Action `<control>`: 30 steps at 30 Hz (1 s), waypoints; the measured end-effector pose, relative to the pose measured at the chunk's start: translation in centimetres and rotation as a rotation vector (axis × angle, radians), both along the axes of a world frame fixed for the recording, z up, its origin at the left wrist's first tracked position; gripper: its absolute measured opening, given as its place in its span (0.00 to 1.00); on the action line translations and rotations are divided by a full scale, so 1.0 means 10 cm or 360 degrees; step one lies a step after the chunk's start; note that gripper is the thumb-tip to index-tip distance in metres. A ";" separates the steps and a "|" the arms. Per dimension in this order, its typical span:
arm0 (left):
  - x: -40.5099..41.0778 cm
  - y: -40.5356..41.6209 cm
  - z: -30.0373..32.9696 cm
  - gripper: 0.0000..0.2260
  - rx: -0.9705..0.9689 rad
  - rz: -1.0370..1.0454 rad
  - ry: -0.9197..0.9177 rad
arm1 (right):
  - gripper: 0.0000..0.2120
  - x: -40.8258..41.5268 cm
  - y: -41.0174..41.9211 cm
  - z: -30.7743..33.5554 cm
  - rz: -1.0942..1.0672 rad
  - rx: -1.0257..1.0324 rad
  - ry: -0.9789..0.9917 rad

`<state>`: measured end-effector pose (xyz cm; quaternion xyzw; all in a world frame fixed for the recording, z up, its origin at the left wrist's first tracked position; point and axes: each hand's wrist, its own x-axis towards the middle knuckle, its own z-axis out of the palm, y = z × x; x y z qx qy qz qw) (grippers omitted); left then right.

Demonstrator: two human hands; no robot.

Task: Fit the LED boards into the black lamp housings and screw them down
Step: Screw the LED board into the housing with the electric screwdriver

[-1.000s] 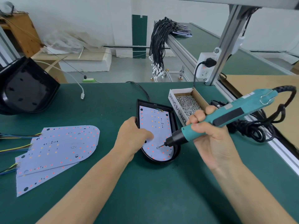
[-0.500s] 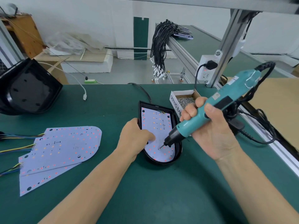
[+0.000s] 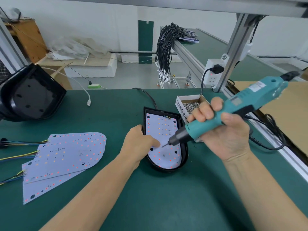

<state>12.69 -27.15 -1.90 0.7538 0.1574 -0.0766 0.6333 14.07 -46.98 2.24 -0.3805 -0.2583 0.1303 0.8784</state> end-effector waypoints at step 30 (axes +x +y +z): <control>-0.10 0.38 0.31 0.16 -0.0508 0.0384 -0.0529 | 0.16 0.27 0.53 -0.05 -0.0987 -0.1766 0.0045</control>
